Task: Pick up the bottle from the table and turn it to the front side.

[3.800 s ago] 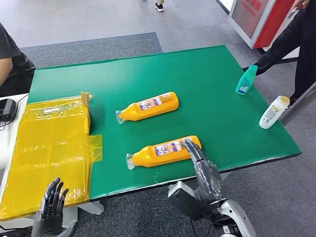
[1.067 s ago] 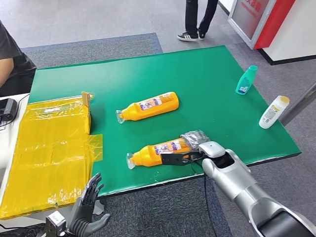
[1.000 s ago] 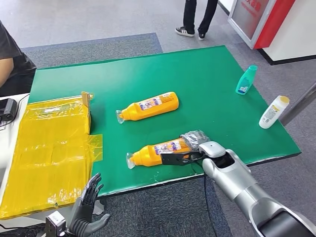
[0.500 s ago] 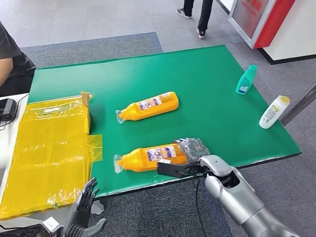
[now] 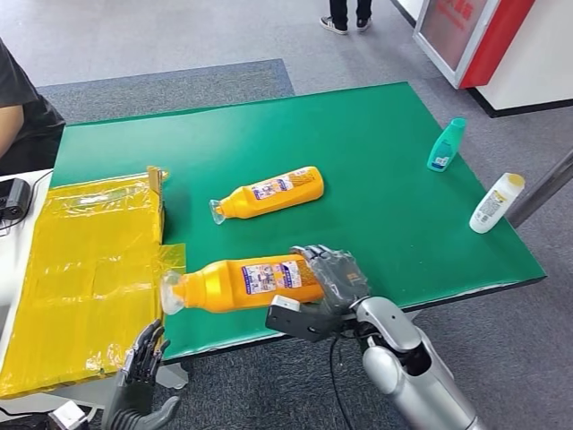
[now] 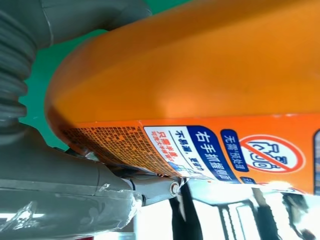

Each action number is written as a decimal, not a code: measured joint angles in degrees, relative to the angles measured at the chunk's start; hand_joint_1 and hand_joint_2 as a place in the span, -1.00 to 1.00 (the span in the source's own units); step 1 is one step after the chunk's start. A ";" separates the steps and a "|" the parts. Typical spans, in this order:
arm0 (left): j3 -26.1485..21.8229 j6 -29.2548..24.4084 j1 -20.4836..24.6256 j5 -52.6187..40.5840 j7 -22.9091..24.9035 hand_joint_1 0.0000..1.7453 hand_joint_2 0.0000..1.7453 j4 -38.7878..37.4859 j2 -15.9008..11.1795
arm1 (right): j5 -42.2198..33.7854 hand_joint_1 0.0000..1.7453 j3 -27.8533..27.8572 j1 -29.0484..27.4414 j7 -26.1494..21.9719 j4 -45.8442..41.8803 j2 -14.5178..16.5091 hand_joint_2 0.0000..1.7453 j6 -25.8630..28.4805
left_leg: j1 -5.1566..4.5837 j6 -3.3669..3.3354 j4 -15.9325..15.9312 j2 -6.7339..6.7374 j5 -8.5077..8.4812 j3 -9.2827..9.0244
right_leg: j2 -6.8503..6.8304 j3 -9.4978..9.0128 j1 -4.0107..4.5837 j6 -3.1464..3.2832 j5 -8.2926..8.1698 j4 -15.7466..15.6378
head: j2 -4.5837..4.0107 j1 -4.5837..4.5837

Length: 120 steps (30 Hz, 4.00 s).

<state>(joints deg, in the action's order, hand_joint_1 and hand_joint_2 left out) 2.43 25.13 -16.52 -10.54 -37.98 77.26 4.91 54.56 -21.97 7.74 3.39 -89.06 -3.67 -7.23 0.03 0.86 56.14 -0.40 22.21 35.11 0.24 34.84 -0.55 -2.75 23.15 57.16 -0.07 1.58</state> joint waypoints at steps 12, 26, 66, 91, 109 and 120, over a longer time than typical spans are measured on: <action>0.02 2.02 -0.44 0.71 0.46 -1.00 1.00 6.19 1.21 | -6.79 1.00 2.16 -7.31 -7.69 -4.05 7.64 1.00 5.62 | 0.05 0.07 0.00 0.00 0.05 -0.01 | -0.01 0.02 0.05 0.09 0.05 0.00 | 0.00 0.00; 1.66 3.38 -0.44 5.09 3.59 -1.00 1.00 13.95 1.08 | -11.69 1.00 2.91 -10.17 -11.15 -2.03 10.08 1.00 6.71 | 0.05 0.07 0.00 0.00 0.05 0.00 | -0.01 0.02 0.05 0.08 0.05 0.00 | 0.00 -0.01; 7.59 -1.50 -2.13 7.70 12.21 -1.00 1.00 18.54 1.91 | -3.25 1.00 -4.41 -9.83 -10.07 3.64 10.40 1.00 9.35 | 0.05 0.08 0.00 0.00 0.05 0.00 | -0.01 0.02 0.05 0.10 0.06 0.00 | 0.00 0.00; 11.99 -6.46 -1.38 1.32 9.39 -0.89 1.00 19.02 0.10 | -4.69 1.00 -6.86 -9.61 -10.24 3.80 10.40 1.00 9.15 | 0.05 0.08 0.00 0.00 0.05 -0.01 | -0.01 0.02 0.05 0.10 0.06 0.00 | 0.00 0.00; 12.58 -7.60 -1.22 0.92 9.28 0.88 1.00 19.45 -0.50 | -5.01 1.00 -6.86 -9.83 -9.35 3.85 10.40 1.00 9.22 | 0.05 0.08 0.00 0.00 0.05 -0.01 | -0.01 0.02 0.05 0.10 0.06 0.00 | 0.00 -0.01; 13.01 -15.23 -1.27 -9.20 10.59 1.00 1.00 21.88 0.06 | -4.98 -1.00 -6.49 -10.72 -8.46 2.70 10.40 1.00 9.84 | 0.05 0.07 0.00 0.00 0.05 0.00 | 0.00 0.02 0.04 0.10 0.06 0.00 | 0.00 0.01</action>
<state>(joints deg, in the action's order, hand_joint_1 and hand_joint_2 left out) 15.44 9.90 -17.80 -19.74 -27.39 99.14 4.97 49.58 -28.46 -2.98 -5.07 -86.36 6.73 2.61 0.08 0.94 56.14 -0.39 22.27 35.11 0.24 34.86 -0.51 -2.66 23.20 57.16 -0.07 1.59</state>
